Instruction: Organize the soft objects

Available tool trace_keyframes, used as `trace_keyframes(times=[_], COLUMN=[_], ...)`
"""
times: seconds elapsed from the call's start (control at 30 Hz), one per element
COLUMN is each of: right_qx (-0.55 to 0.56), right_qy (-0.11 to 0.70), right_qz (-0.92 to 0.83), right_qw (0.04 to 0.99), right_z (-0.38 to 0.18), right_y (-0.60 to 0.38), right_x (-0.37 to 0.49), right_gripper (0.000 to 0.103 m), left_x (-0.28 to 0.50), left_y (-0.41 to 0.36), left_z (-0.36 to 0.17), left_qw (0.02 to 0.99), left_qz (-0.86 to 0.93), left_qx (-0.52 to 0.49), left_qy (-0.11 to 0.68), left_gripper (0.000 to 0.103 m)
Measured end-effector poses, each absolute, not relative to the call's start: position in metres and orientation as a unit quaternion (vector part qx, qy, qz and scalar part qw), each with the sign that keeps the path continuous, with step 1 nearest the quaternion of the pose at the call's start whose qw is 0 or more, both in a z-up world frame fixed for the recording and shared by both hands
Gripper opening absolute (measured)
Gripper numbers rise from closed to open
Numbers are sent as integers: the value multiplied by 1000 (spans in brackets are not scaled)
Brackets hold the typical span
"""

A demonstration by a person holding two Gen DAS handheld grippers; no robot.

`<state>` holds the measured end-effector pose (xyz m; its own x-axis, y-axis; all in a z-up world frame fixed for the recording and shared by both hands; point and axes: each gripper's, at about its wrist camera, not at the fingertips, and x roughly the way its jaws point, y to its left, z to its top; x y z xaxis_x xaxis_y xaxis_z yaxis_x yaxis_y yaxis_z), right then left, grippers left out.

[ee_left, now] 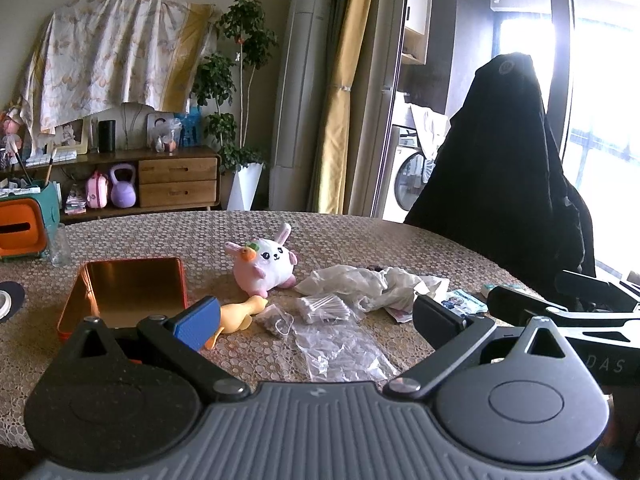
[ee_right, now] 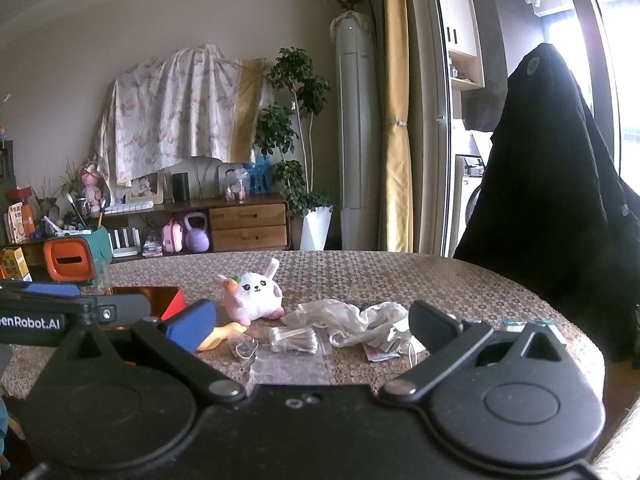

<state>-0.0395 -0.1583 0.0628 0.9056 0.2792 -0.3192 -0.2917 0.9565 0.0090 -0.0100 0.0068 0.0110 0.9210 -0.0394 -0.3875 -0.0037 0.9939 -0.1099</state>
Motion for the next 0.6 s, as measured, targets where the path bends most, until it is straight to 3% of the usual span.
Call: trace_keyframes(times=[0.6], right_qx=[-21], right_qy=[168], right_qz=[153], right_qw=[974], right_z=[62], right_y=[-158], right_x=[-29], right_gripper=[103], left_x=[7], left_y=[22], left_z=[5], left_qw=[975], left_qz=[2], left_qx=[-71], left_qy=[209], left_gripper=[103])
